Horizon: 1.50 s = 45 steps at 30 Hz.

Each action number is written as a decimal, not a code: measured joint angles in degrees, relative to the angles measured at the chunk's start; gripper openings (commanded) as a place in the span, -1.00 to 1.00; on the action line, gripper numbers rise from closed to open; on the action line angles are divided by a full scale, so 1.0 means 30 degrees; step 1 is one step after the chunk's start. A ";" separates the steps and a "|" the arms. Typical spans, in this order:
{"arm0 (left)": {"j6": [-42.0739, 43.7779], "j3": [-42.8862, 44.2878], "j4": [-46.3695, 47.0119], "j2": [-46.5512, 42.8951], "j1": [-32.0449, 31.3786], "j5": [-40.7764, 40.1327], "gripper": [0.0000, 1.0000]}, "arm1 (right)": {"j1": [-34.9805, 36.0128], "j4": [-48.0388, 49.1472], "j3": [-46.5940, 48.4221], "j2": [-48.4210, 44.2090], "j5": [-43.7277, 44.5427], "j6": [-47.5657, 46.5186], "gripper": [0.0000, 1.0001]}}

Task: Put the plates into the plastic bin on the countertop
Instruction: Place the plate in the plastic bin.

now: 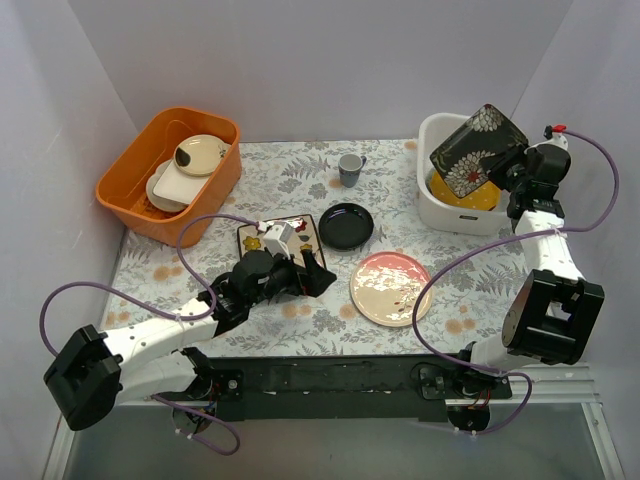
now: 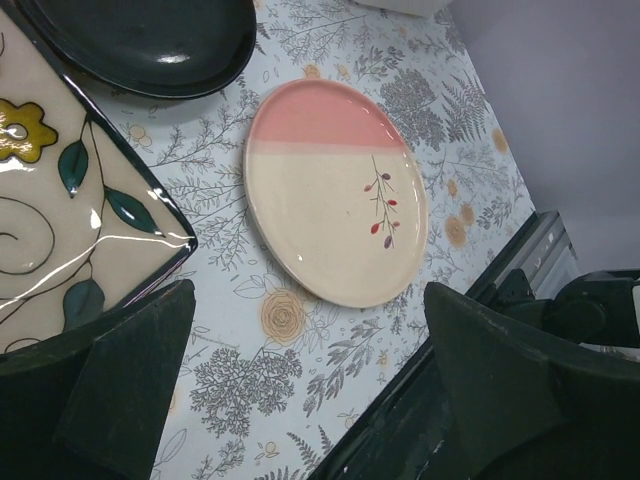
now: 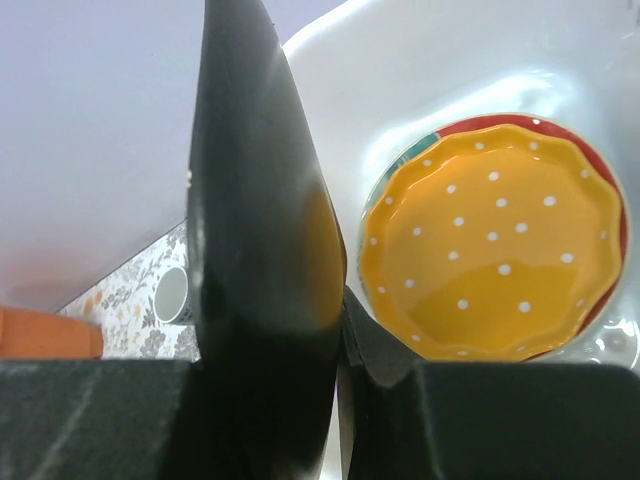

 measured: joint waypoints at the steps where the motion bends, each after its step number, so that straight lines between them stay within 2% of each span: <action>1: -0.0007 -0.0051 -0.0022 -0.0036 0.0000 -0.0095 0.96 | -0.0080 0.0000 0.0000 0.0000 0.0036 0.0000 -0.97; 14: -0.0066 -0.0058 -0.0087 0.0984 0.0000 0.0022 0.96 | -0.0386 0.0641 0.0000 0.0736 0.0831 0.0051 -0.97; 26: -0.0044 -0.0044 0.0109 0.1880 0.0000 0.0423 0.96 | -0.0401 0.1654 0.0058 0.4932 -0.0393 0.0648 -0.97; 31: 0.0058 -0.0044 0.0372 0.2062 0.0000 0.0605 0.96 | -0.0488 0.1756 0.0058 0.5748 -0.0699 0.0656 -0.97; 40: 0.0153 -0.0036 0.0554 0.2470 0.0000 0.0838 0.96 | -0.0525 0.2040 0.0073 0.5931 -0.0911 0.0481 -0.81; 42: 0.0138 -0.0036 0.0605 0.2463 0.0000 0.0838 0.96 | -0.0590 0.2047 0.0175 0.6040 -0.1093 0.0481 -0.58; 44: 0.0087 -0.0044 0.0627 0.2412 0.0000 0.0838 0.96 | -0.0619 0.2033 0.0291 0.6178 -0.1195 0.0466 -0.19; 45: 0.0073 -0.0044 0.0627 0.2361 0.0000 0.0823 0.96 | -0.0634 0.2047 0.0364 0.6244 -0.1290 0.0488 -0.10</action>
